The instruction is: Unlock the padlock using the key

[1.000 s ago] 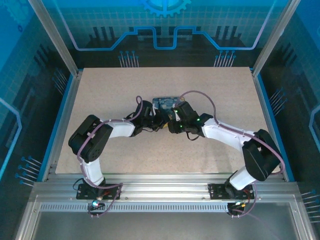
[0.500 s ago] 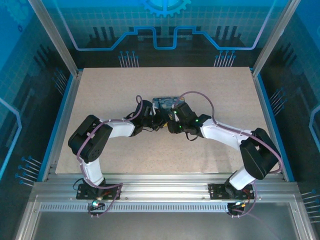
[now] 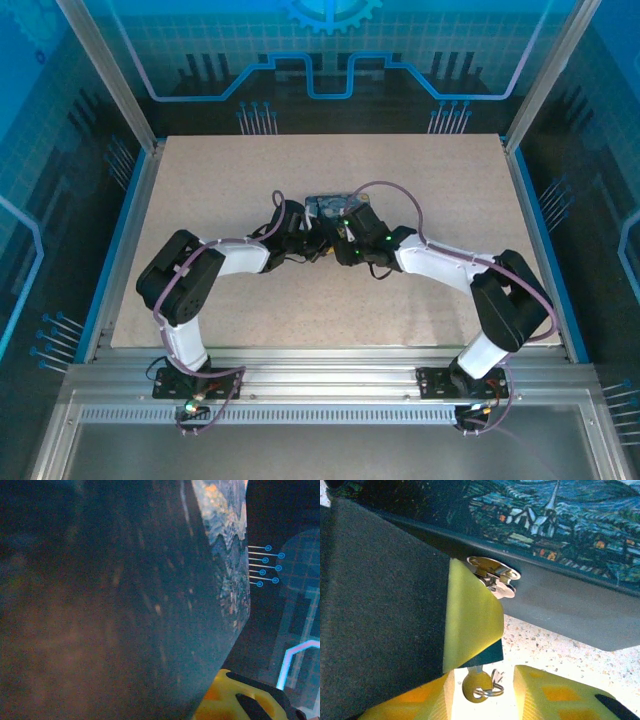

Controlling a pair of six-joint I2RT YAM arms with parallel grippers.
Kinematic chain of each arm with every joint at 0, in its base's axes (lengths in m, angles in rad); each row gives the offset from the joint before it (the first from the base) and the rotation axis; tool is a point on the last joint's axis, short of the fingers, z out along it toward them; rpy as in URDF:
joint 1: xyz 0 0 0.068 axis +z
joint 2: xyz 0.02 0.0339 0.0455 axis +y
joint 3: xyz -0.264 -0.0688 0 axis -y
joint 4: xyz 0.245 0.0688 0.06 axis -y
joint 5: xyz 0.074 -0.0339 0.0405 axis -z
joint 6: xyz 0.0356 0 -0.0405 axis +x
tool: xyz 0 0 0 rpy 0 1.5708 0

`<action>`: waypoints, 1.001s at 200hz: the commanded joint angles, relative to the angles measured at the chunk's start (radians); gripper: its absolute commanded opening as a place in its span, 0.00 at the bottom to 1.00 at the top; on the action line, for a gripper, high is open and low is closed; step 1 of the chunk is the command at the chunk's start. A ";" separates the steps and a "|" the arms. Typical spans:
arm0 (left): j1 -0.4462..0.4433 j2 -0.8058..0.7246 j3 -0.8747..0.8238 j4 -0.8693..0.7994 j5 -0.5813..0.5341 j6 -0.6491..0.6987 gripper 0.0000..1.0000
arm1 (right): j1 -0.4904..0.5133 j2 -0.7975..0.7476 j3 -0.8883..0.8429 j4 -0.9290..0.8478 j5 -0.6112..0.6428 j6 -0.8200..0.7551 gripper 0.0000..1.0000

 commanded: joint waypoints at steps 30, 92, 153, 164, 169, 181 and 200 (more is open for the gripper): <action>-0.003 -0.032 0.029 0.030 0.038 -0.006 0.00 | 0.012 0.031 0.043 0.007 0.017 -0.023 0.27; -0.001 -0.033 0.020 0.035 0.037 -0.005 0.00 | 0.004 0.039 0.031 0.020 -0.015 -0.024 0.00; 0.002 -0.028 -0.014 0.042 0.025 -0.003 0.20 | -0.001 0.055 -0.002 0.053 -0.053 -0.028 0.00; 0.004 -0.025 -0.022 0.042 0.020 -0.004 0.27 | -0.004 0.060 -0.009 0.060 -0.060 -0.031 0.00; 0.006 -0.023 -0.026 0.042 0.017 -0.005 0.30 | -0.005 0.063 -0.011 0.062 -0.061 -0.030 0.00; 0.007 -0.017 -0.037 0.048 0.013 -0.003 0.32 | -0.007 0.073 -0.018 0.070 -0.071 -0.034 0.00; 0.009 -0.014 -0.055 0.057 0.009 -0.005 0.36 | -0.009 0.083 -0.033 0.088 -0.081 -0.038 0.00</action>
